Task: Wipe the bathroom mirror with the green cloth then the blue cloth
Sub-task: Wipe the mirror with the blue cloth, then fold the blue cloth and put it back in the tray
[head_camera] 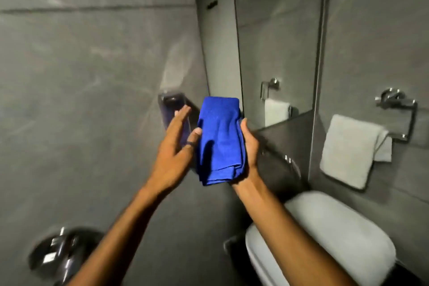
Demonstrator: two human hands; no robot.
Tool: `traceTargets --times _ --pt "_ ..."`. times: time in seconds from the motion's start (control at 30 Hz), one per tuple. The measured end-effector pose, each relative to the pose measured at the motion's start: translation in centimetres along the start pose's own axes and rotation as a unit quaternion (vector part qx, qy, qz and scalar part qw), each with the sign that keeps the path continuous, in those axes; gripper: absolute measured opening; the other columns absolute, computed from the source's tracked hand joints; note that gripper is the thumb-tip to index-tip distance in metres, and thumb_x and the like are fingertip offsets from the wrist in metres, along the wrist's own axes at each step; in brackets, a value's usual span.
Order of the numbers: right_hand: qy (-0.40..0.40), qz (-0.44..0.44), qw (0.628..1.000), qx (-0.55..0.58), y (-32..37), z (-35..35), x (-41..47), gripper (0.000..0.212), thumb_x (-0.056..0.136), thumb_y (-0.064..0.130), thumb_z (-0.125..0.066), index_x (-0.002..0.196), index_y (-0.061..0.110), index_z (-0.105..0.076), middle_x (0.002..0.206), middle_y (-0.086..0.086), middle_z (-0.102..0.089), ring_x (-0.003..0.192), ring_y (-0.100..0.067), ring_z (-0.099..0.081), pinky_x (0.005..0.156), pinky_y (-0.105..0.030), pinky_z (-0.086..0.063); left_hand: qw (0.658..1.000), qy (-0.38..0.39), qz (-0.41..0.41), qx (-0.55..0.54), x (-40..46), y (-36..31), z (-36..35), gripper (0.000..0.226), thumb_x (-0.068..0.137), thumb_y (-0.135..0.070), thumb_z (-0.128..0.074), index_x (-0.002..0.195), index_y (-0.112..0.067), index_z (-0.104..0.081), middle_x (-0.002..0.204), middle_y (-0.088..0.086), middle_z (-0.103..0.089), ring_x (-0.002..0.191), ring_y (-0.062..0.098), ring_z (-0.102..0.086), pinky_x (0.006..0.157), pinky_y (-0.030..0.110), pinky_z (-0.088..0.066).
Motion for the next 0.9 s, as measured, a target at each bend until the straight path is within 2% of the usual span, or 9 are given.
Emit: traceTargets --times 0.1,0.2,0.3,0.37,0.47,0.57,0.63,0.8,0.9 --pt "-0.077 -0.034 0.996 -0.028 -4.4 4.7 -6.1 0.062 0.099 0.055 -0.034 0.119 0.008 -0.069 0.113 -0.015 -0.072 0.105 -0.031 -0.068 0.097 -0.043 -0.054 0.964 0.042 0.194 -0.178 -10.1 7.9 -3.6 0.061 0.097 -0.022 -0.065 0.153 -0.021 -0.043 0.153 -0.003 -0.056 0.136 0.009 -0.058 0.111 0.031 -0.05" --pt "-0.174 -0.118 0.975 -0.076 -11.0 11.3 -12.1 0.048 0.099 0.042 -0.044 0.099 0.008 -0.078 0.097 -0.012 -0.077 0.088 -0.028 -0.074 0.085 -0.038 -0.06 0.865 0.075 0.378 -0.322 -20.3 14.3 -5.4 0.034 0.096 -0.017 -0.064 0.13 -0.012 -0.067 0.126 0.007 -0.076 0.106 0.017 -0.076 0.091 0.034 -0.063" --pt "-0.245 -0.215 0.936 -0.136 -17.0 17.9 -18.3 0.041 0.097 0.033 -0.048 0.09 0.01 -0.082 0.094 -0.013 -0.079 0.083 -0.029 -0.077 0.071 -0.037 -0.062 0.824 0.054 0.474 -0.305 -29.8 19.6 -4.8 0.029 0.096 -0.008 -0.063 0.123 -0.011 -0.071 0.114 0.008 -0.079 0.092 0.019 -0.077 0.089 0.041 -0.062" --pt "-0.278 -0.277 0.895 -0.213 -21.1 22.0 -22.0 0.03 0.095 0.021 -0.052 0.113 0.012 -0.074 0.115 -0.017 -0.074 0.1 -0.034 -0.073 0.086 -0.046 -0.06 0.796 0.035 0.537 -0.277 -36.3 22.8 -4.3 0.034 0.094 -0.004 -0.064 0.127 -0.009 -0.069 0.11 0.007 -0.08 0.087 0.02 -0.077 0.081 0.039 -0.061" --pt "-0.298 -0.365 0.826 -0.309 -27.2 28.2 -27.9 0.043 0.09 -0.004 -0.05 0.132 0.003 -0.058 0.133 -0.024 -0.062 0.113 -0.037 -0.064 0.1 -0.05 -0.051 0.739 -0.002 0.63 -0.237 -46.3 27.4 -3.9 0.039 0.093 0.005 -0.061 0.13 -0.006 -0.064 0.106 0.007 -0.078 0.081 0.018 -0.075 0.063 0.03 -0.059" --pt "-0.297 -0.439 0.749 -0.398 -32.7 33.1 -33.2 0.044 0.089 -0.012 -0.045 0.129 -0.002 -0.06 0.125 -0.022 -0.066 0.096 -0.028 -0.066 0.086 -0.036 -0.056 0.683 -0.046 0.698 -0.209 -55.3 31.0 -4.0 0.038 0.092 0.01 -0.059 0.123 -0.009 -0.067 0.089 0.001 -0.077 0.063 0.012 -0.073 0.049 0.024 -0.055" --pt "-0.306 -0.471 0.701 -0.441 -36.1 36.0 -35.9 0.043 0.089 -0.011 -0.045 0.126 -0.001 -0.063 0.114 -0.017 -0.07 0.092 -0.024 -0.064 0.076 -0.029 -0.055 0.654 -0.087 0.724 -0.201 -60.3 33.4 -4.1 0.037 0.09 0.013 -0.058 0.113 -0.014 -0.069 0.089 0.001 -0.076 0.068 0.017 -0.072 0.052 0.026 -0.056" --pt "-0.299 -0.5 0.656 -0.48 -42.4 39.8 -39.0 0.04 0.09 -0.009 -0.045 0.125 0.0 -0.063 0.101 -0.01 -0.065 0.084 -0.02 -0.058 0.062 -0.024 -0.046 0.646 -0.137 0.733 -0.166 -66.9 38.3 -3.6 0.046 0.09 0.017 -0.054 0.119 -0.016 -0.067 0.101 0.005 -0.076 0.077 0.016 -0.072 0.059 0.024 -0.061" --pt "-0.288 -0.513 0.639 -0.495 -44.6 40.7 -39.7 0.039 0.094 -0.002 -0.051 0.133 -0.001 -0.055 0.119 -0.018 -0.066 0.094 -0.021 -0.059 0.072 -0.026 -0.049 0.666 -0.092 0.731 -0.119 -68.1 40.2 -2.7 0.04 0.093 0.012 -0.056 0.13 -0.003 -0.062 0.116 0.019 -0.071 0.086 0.021 -0.067 0.062 0.013 -0.057"
Point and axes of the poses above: each hand's wrist, its own x-axis towards the middle knuckle, its own z-axis out of the back of the hand, y = z × x, the point moved 7 cm from there along x, towards the middle knuckle
